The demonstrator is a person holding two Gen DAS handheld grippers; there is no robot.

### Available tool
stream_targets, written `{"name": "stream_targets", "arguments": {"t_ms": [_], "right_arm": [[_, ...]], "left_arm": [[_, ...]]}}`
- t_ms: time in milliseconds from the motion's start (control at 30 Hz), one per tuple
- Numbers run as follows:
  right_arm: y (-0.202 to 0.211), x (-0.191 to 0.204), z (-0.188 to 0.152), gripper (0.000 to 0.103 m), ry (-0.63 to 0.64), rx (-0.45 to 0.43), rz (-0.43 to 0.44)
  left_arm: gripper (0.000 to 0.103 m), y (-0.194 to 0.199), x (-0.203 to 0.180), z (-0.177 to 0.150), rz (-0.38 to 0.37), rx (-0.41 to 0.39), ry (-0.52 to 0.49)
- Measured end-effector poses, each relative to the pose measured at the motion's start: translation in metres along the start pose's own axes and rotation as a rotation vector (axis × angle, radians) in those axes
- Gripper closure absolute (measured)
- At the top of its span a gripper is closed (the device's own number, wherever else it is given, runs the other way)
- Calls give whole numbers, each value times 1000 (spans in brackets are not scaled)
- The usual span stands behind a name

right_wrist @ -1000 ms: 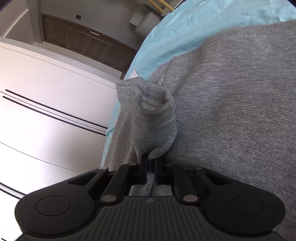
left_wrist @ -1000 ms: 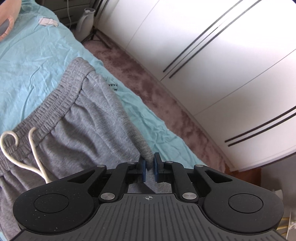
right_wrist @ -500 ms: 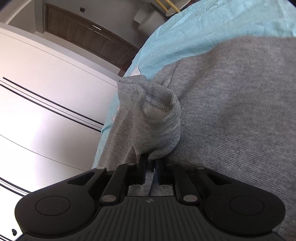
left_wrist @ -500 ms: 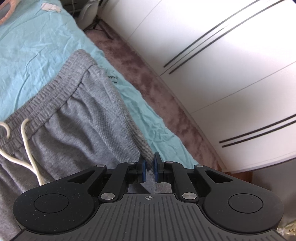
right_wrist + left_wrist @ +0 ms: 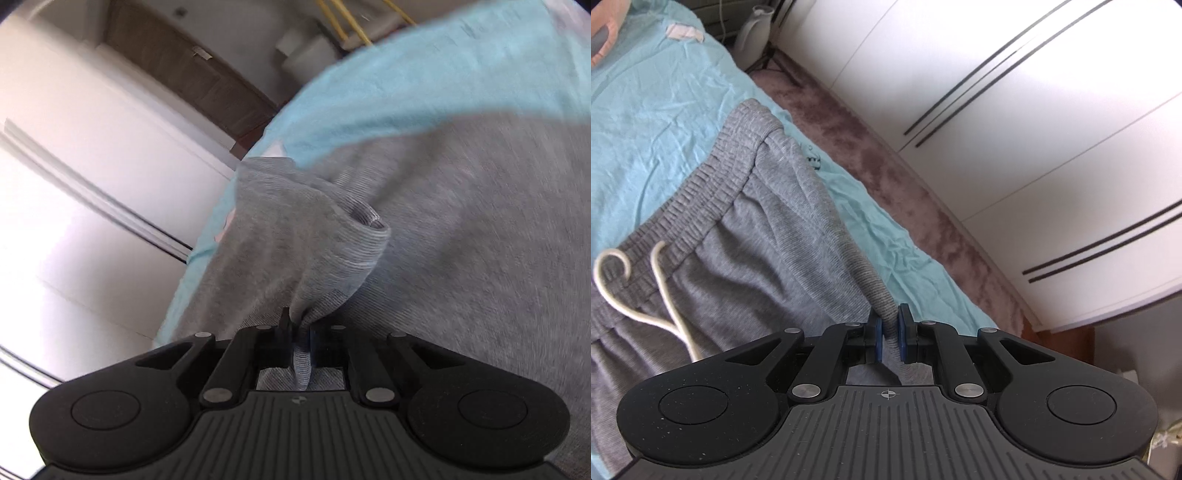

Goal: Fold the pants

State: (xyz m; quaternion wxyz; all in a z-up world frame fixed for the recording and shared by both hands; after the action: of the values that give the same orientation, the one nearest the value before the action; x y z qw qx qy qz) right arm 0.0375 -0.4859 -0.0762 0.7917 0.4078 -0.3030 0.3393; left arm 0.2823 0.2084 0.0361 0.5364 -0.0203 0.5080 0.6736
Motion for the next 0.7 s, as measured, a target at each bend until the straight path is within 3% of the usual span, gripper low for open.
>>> {"name": "stream_targets", "arguments": {"t_ms": [100,233,333,400,433,567,600,700], "right_arm": [[22,3,16,98,-96,-19,117],[65,20,41,98,-59,-74,222],[86,21,47,98,-35,-42,264],[88,21,42,98,84,-55,208],[83,15,38,98,84,-44,171],[60,-17,25,98,-9,42,37],[57,-20,24,98,-6,47,20],[47,-33,22,98,-49,74,-9]], "left_arm": [[101,35,1,1,-49,-36,-28],[101,104,10,6,-159,-141,-114],[101,116,28,-4,-128,-86,-170],[90,109,43,-10,-91,-78,-153],[89,102,49,-12,-91,-72,-131],[65,59,56,-16,-103,-35,-13],[57,46,52,-17,-95,-32,-8],[45,4,35,-16,-56,-9,6]]}}
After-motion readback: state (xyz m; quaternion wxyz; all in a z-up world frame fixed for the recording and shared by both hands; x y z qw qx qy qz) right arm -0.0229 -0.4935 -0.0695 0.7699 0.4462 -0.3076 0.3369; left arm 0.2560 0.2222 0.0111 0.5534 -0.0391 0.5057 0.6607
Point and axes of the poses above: each gripper's, at about its wrist camera, not at the fingertips, and y roughly against the way its jaws point, x to its left, z to its top, the point moved 2 cm from there along -y, roughly the way its jaws point, and after that the axes turned 10 degrees about -x, right-handed, at the moved point
